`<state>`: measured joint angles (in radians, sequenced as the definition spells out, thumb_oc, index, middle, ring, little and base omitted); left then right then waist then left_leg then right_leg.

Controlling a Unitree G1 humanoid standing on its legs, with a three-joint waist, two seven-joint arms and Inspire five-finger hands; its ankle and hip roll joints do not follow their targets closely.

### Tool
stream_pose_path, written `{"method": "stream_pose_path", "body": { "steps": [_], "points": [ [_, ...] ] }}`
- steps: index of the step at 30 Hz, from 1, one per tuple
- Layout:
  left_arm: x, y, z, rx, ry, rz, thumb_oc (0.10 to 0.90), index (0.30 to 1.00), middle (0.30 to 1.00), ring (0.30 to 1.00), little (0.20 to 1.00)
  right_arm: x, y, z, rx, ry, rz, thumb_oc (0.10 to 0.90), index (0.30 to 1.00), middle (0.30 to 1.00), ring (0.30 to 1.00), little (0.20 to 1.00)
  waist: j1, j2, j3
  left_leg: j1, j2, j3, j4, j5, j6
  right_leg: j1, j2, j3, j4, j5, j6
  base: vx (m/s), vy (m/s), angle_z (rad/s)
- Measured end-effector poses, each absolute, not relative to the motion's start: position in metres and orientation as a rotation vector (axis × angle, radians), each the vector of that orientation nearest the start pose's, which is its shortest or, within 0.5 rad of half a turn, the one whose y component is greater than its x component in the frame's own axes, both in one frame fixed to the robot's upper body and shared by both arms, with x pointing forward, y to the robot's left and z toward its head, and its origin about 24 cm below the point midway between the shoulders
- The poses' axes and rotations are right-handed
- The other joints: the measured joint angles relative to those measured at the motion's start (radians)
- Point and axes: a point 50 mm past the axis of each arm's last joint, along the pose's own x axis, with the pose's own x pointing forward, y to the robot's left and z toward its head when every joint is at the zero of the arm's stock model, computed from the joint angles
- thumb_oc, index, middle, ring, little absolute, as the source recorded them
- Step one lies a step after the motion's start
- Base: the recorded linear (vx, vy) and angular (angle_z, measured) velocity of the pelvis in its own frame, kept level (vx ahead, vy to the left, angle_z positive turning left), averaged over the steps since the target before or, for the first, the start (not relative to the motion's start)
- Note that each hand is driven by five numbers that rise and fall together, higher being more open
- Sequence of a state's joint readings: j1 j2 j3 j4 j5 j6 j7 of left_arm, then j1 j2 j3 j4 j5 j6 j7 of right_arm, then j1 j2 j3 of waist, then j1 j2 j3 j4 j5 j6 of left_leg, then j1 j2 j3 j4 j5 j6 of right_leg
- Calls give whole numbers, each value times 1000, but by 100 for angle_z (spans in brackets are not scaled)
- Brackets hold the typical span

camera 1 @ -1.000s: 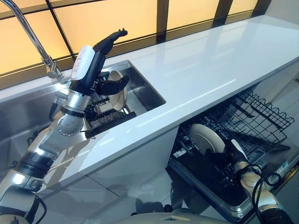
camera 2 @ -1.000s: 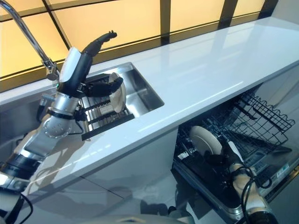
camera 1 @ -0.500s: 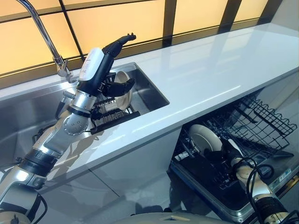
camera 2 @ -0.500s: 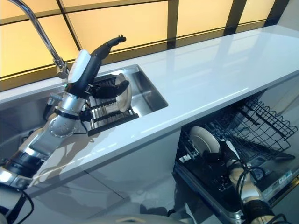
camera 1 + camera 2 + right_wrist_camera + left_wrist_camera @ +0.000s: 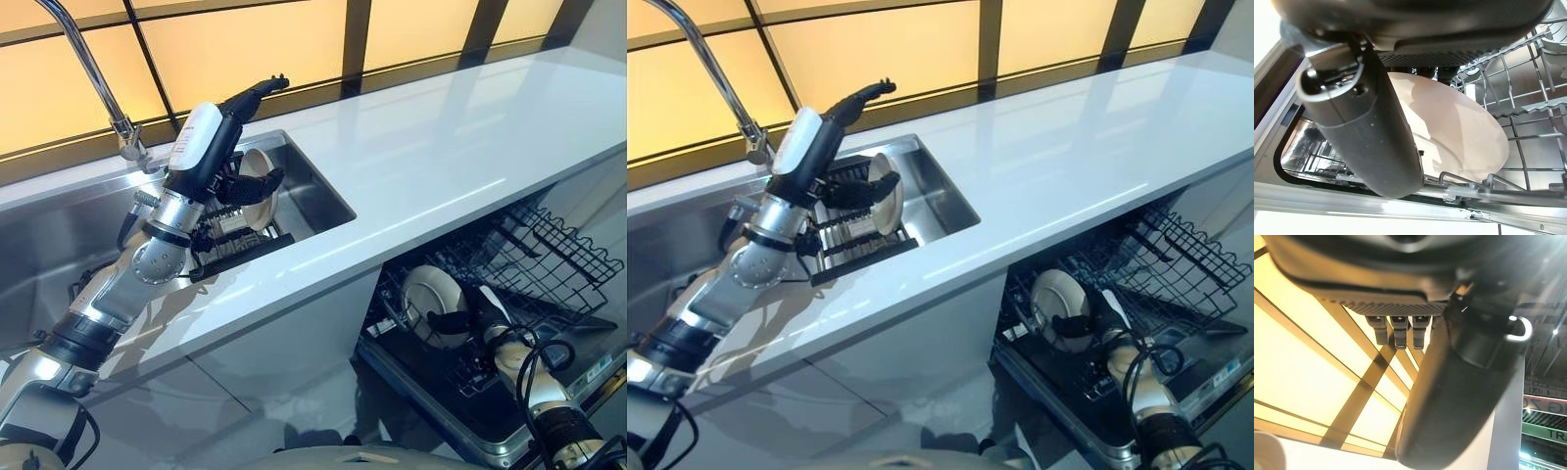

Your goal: Pick up plates and place into dishwasher.

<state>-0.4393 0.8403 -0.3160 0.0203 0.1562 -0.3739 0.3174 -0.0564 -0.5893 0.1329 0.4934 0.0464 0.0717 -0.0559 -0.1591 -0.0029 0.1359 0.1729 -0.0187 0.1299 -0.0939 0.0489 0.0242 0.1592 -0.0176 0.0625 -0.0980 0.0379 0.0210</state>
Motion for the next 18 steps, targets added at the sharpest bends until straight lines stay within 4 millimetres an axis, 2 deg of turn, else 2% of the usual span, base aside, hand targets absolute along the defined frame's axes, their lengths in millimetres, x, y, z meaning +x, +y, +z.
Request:
{"method": "stream_pose_path", "body": {
  "steps": [12,18],
  "points": [
    [293,189,194,888,-786,-141,800,900,900,900,900,217,-304,-15,-592,492,-148,800,900,900,900,900,-19,4,-2,-4,1,15,0,-3,0,-10,2,15,4,0,0,3,0,-3],
    [293,189,194,882,-787,-137,800,900,900,900,900,214,-298,-10,-596,458,-136,800,900,900,900,900,-38,4,-2,-4,1,19,0,-3,0,-11,3,20,4,0,0,2,1,-1]
  ]
}}
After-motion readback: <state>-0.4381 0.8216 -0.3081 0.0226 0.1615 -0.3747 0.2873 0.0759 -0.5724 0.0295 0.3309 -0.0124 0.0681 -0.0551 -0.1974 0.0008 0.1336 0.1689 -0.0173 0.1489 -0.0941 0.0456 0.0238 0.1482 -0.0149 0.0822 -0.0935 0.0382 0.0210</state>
